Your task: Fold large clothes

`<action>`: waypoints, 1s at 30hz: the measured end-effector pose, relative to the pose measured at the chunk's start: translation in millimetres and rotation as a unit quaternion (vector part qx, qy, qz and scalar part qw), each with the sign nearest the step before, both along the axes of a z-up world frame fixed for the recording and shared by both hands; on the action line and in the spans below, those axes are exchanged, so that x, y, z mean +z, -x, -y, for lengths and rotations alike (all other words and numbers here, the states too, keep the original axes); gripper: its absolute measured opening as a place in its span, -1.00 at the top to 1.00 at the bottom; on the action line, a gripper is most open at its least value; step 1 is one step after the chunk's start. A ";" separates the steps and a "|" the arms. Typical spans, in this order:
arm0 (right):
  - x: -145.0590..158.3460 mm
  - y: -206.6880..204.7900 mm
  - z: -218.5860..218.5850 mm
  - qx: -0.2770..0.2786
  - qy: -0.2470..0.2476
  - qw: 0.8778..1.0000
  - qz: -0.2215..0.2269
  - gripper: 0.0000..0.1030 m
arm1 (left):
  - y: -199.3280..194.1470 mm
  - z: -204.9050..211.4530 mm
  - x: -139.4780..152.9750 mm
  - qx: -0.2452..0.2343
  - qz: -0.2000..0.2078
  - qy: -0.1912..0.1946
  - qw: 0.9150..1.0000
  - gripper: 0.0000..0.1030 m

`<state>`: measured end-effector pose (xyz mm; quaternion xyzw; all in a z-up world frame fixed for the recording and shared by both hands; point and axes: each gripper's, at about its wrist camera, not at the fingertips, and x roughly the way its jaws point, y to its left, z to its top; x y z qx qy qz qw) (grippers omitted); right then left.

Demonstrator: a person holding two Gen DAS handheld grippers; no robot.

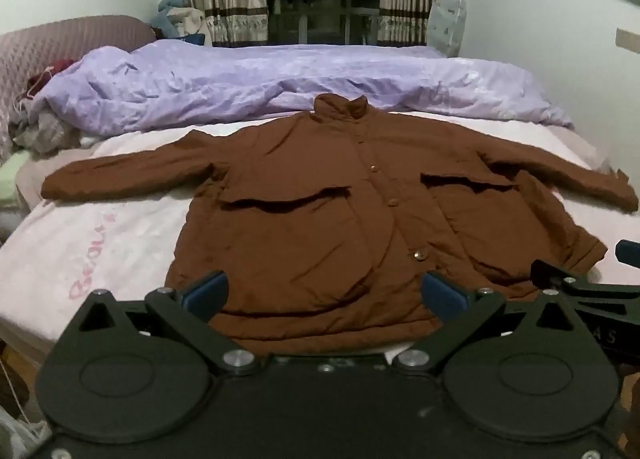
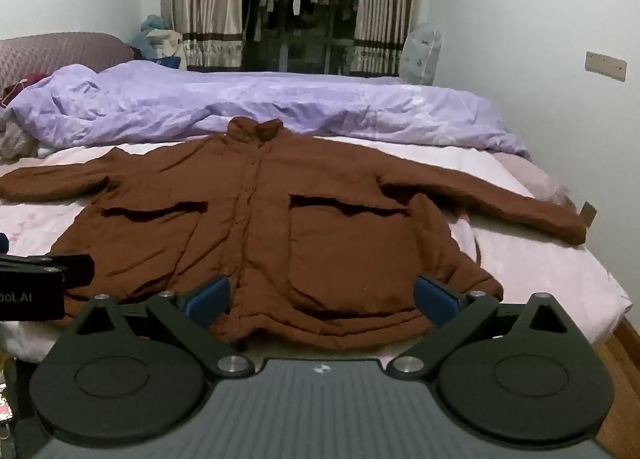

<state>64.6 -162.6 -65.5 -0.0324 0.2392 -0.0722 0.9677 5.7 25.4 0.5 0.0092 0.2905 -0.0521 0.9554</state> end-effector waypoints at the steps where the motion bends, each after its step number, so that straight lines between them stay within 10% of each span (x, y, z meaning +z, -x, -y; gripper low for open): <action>1: 0.8 0.6 -0.8 -0.002 0.004 1.000 0.002 -1.00 | -0.2 -1.3 1.0 0.000 0.001 0.004 1.000 -1.00; 30: 3.5 3.2 -2.0 0.001 0.001 1.000 0.007 -1.00 | 3.2 10.6 -6.5 -0.017 0.001 -0.013 1.000 -1.00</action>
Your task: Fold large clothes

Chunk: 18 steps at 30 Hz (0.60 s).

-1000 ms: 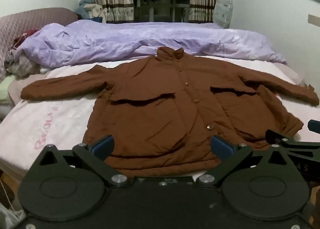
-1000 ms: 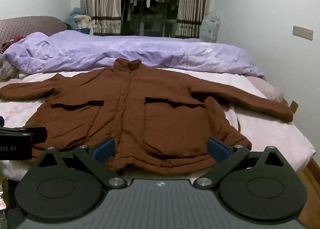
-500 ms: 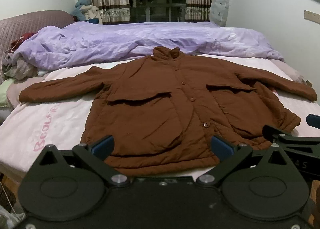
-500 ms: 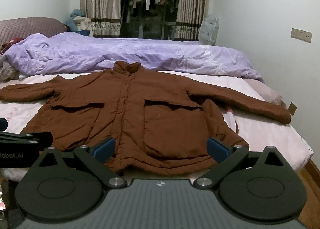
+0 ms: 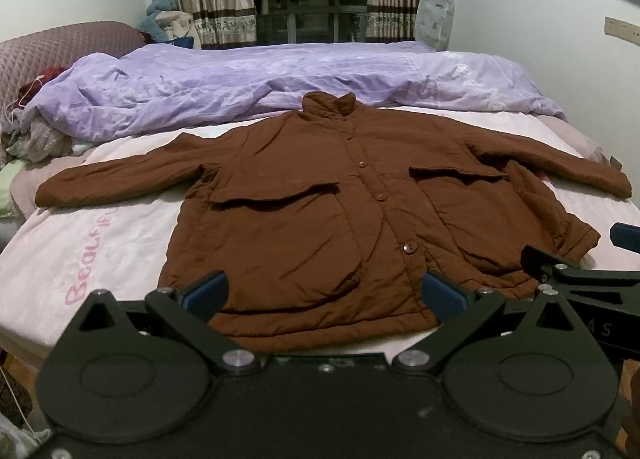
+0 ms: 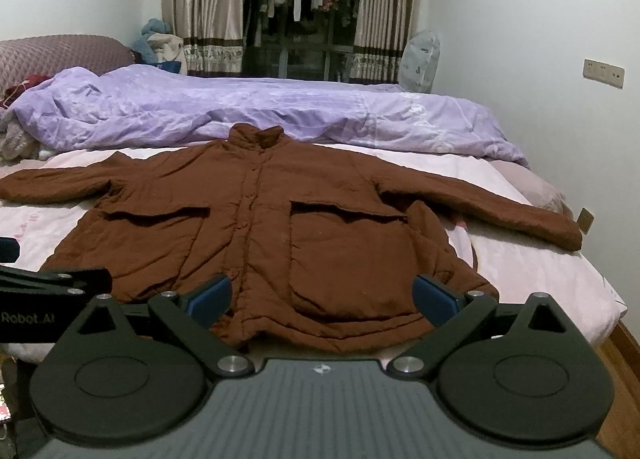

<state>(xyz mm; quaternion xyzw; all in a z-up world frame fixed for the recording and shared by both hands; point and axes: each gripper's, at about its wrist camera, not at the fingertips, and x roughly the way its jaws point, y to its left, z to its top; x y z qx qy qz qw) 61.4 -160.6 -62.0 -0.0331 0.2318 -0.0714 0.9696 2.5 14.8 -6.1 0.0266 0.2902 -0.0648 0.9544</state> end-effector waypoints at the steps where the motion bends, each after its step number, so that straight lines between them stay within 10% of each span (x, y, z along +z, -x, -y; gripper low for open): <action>1: 0.0 0.1 -0.1 0.000 0.000 1.000 0.000 -1.00 | 0.3 0.4 -0.1 0.000 0.000 0.000 1.000 -1.00; 18: 0.1 -0.4 -0.3 0.001 0.001 1.000 0.000 -1.00 | 4.5 2.4 -0.3 -0.001 0.002 -0.005 1.000 -1.00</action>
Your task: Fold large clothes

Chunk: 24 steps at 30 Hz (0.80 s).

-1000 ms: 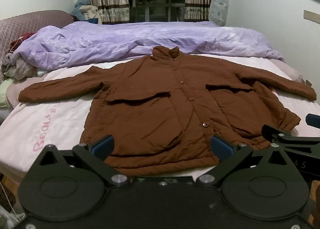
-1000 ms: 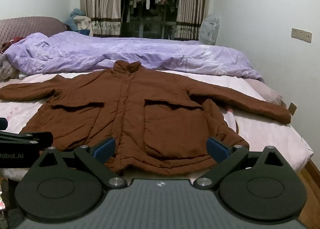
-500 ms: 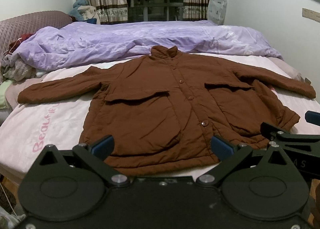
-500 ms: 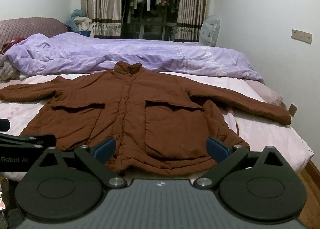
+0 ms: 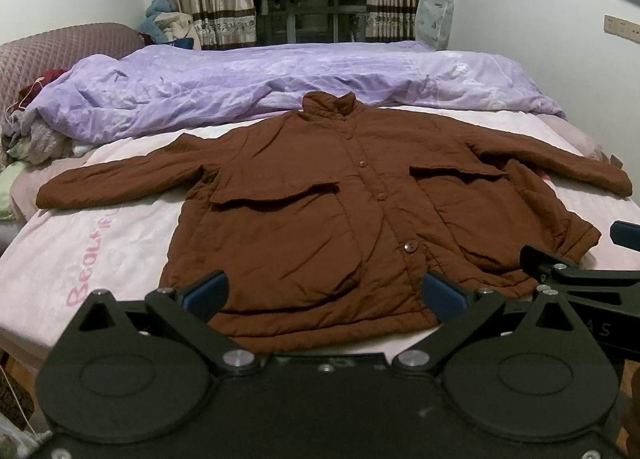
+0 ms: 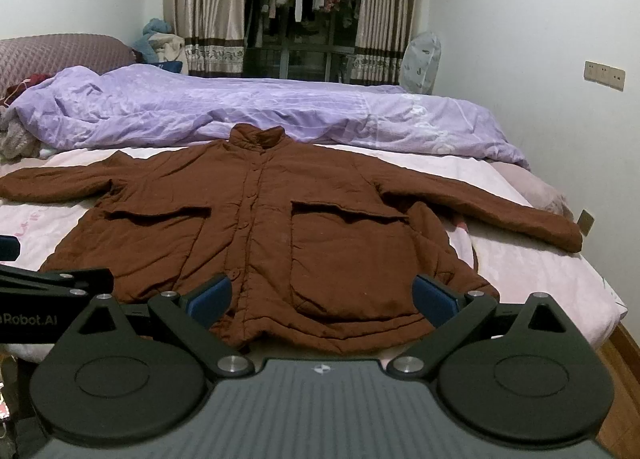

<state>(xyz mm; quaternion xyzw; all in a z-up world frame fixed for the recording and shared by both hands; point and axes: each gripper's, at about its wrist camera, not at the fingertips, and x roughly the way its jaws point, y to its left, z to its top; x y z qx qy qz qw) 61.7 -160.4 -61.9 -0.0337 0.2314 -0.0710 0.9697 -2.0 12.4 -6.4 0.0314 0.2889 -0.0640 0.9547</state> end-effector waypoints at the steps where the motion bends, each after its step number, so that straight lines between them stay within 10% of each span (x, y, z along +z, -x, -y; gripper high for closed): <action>1: 0.2 -0.1 0.1 0.000 0.000 1.000 0.000 -1.00 | -0.1 0.5 0.0 0.000 0.000 0.000 1.000 -1.00; 24: -0.8 0.4 -0.3 0.000 0.001 1.000 -0.001 -1.00 | -0.3 2.1 -0.7 0.001 -0.003 -0.002 1.000 -1.00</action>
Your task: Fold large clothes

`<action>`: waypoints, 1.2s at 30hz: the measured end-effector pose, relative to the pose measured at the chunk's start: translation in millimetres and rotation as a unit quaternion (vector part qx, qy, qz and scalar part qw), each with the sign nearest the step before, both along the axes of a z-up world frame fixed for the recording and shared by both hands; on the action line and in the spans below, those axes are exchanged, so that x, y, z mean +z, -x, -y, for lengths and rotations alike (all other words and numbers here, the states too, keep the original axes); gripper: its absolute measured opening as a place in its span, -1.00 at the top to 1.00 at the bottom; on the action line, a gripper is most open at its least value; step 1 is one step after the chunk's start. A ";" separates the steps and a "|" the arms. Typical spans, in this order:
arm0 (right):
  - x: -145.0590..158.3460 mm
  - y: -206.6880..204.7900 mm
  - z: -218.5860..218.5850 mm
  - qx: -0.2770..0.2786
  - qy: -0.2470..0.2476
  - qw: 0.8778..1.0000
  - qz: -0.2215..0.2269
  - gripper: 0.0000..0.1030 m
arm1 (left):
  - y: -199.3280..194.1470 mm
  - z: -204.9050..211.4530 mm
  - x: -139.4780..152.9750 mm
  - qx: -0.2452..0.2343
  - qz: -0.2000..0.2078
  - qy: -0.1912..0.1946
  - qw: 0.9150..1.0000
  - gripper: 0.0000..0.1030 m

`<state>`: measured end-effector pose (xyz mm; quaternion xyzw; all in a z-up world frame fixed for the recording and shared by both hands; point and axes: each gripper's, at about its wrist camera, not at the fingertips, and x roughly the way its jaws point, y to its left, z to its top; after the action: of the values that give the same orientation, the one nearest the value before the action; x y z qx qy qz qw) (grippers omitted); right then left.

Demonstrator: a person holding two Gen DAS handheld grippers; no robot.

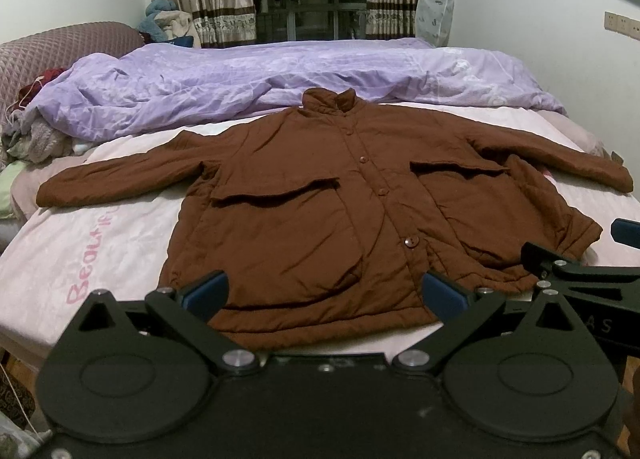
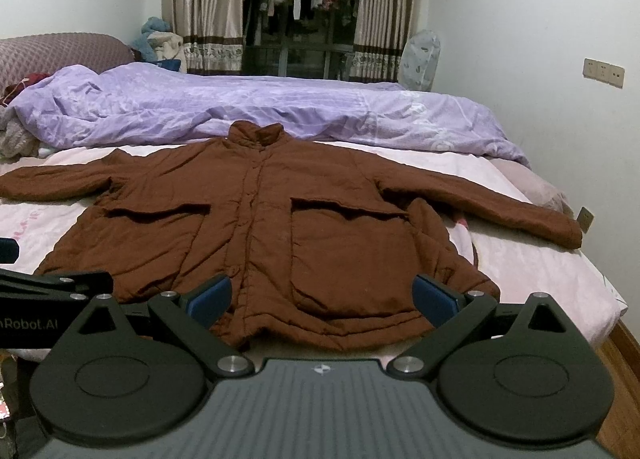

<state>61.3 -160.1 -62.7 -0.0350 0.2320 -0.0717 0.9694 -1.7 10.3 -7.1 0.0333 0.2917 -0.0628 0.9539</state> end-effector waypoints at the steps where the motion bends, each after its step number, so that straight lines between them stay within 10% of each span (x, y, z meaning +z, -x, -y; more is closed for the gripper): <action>1: 0.1 -0.2 -0.1 0.000 0.001 1.000 0.000 -1.00 | -0.7 0.2 -0.3 0.000 0.000 0.000 1.000 -1.00; 36: -5.3 0.2 -0.9 -0.003 0.005 1.000 -0.006 -1.00 | -1.0 0.7 -0.9 -0.002 -0.005 -0.001 1.000 -1.00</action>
<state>61.1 -159.2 -68.0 -0.0396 0.2377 -0.0760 0.9675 -0.7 9.6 -8.0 0.0345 0.2967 -0.0644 0.9522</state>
